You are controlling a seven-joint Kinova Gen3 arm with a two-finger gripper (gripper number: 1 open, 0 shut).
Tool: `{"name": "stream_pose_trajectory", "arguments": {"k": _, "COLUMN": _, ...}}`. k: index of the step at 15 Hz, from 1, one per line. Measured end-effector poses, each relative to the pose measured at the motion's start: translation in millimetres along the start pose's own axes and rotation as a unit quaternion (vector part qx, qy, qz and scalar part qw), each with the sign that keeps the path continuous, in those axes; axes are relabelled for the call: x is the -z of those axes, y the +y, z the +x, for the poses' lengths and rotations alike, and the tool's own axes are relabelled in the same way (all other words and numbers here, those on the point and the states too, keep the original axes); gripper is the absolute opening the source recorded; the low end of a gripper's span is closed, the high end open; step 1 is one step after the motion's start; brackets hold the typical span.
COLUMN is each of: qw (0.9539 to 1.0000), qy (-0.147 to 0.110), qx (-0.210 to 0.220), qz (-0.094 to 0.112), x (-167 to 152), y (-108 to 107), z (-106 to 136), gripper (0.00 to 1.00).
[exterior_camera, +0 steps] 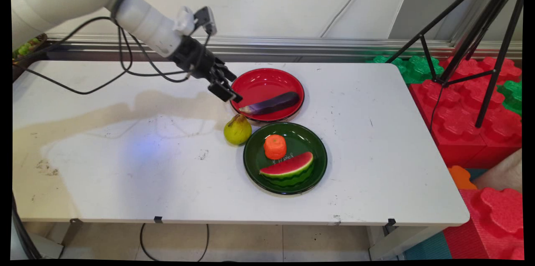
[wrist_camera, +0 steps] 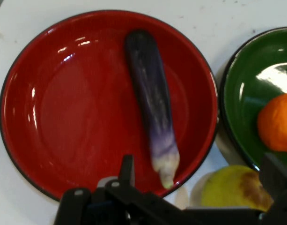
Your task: Pick up the eggplant from the red plate
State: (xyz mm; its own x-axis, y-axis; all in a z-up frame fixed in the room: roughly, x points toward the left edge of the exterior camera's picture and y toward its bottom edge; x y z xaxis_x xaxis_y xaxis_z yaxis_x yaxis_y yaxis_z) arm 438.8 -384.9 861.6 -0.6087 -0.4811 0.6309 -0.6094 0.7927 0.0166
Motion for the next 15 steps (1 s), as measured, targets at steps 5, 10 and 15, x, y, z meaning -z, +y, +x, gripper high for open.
{"name": "stream_pose_trajectory", "arguments": {"k": 5, "qw": 0.9999, "qy": -0.010, "qx": 0.002, "qz": 0.008, "x": -35.6, "y": -5.6, "z": 3.9, "gripper": 1.00}}
{"name": "stream_pose_trajectory", "arguments": {"k": 10, "qw": 0.9997, "qy": -0.019, "qx": 0.004, "qz": 0.014, "x": -64.1, "y": -9.7, "z": 4.8, "gripper": 1.00}}
{"name": "stream_pose_trajectory", "arguments": {"k": 15, "qw": 0.9996, "qy": -0.023, "qx": 0.005, "qz": 0.014, "x": -88.9, "y": -10.9, "z": 7.4, "gripper": 1.00}}
